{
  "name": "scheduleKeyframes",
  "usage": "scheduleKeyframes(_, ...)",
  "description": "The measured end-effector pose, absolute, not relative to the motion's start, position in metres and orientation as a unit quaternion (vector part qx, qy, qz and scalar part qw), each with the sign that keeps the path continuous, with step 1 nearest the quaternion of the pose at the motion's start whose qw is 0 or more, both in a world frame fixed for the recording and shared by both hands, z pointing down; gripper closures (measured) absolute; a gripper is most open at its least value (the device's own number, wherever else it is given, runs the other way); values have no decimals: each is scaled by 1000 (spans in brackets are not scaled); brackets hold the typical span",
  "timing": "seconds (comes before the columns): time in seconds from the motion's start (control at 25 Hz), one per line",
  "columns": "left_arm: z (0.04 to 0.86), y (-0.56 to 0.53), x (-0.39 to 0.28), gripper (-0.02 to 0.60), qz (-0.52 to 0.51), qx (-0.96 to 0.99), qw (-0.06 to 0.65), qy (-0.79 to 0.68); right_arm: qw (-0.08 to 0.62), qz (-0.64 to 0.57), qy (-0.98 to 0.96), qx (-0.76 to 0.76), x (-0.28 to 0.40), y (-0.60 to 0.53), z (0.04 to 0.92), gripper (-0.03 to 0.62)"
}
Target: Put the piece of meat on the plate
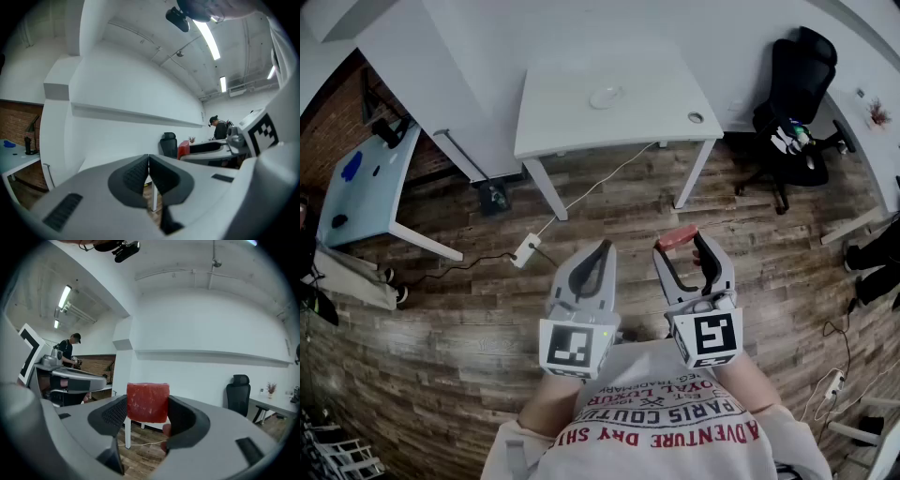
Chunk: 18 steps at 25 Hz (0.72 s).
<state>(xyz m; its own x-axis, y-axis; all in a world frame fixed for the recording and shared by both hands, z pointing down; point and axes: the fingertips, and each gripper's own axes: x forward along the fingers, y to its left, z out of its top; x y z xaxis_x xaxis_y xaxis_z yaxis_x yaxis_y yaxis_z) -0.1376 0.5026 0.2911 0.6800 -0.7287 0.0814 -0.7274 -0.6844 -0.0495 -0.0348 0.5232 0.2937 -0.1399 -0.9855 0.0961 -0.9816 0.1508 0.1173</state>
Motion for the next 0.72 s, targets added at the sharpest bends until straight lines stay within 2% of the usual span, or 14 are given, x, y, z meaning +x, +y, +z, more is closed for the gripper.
scheduleKeyframes(0.72,290,481,-147,573,-43,-917,-5,397,69,4,-759,648,-43,507,296,321)
